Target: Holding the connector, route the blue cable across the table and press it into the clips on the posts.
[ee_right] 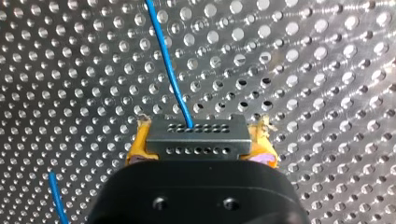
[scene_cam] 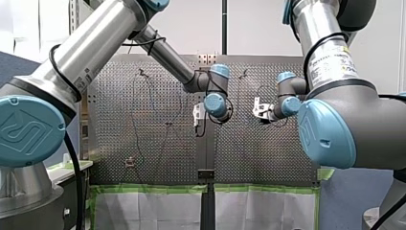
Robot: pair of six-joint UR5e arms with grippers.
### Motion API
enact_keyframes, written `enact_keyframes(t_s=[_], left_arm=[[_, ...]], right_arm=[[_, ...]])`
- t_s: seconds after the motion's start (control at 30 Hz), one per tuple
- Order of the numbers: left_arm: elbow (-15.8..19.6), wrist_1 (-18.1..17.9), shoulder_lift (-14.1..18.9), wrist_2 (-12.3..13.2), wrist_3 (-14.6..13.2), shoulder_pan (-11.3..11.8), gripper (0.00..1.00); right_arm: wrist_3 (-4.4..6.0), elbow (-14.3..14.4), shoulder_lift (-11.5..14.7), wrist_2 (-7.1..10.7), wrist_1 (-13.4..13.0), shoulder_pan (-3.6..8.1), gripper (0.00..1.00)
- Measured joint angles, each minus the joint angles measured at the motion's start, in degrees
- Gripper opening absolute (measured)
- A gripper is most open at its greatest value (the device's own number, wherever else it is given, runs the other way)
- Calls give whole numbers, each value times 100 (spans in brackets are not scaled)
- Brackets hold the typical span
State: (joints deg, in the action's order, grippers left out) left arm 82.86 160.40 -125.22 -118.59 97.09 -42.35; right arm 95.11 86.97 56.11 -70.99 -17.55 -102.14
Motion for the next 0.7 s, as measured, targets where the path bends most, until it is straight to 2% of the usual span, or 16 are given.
enact_keyframes(t_s=[0.13, 0.27, 0.57, 0.7], left_arm=[[-183, 57, -158, -187, 142, -187, 100], [-412, 259, -381, -416, 300, -416, 100], [-883, 729, -852, -888, 403, -874, 100], [-1082, 841, -1052, -1049, 420, -948, 100]], right_arm=[[-2, -2, 1, 5, 18, 54, 0], [0, -1, 2, 6, 24, 104, 0], [-7, 1, 2, 6, 39, 143, 0], [-8, 1, 2, 6, 40, 146, 0]])
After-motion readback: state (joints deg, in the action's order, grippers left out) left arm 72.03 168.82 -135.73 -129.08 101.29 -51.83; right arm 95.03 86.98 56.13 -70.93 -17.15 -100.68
